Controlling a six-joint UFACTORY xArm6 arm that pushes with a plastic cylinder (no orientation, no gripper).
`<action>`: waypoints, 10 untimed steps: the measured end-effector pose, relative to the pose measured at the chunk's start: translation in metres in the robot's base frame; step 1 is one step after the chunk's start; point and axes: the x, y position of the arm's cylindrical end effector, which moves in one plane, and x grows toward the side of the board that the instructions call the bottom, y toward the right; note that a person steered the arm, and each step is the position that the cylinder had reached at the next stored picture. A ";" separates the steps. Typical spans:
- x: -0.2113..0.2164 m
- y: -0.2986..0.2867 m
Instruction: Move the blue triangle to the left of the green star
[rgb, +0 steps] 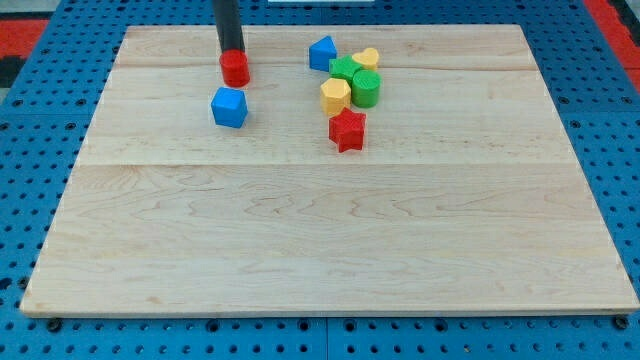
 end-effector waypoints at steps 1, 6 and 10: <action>0.041 0.000; -0.067 0.149; -0.013 0.103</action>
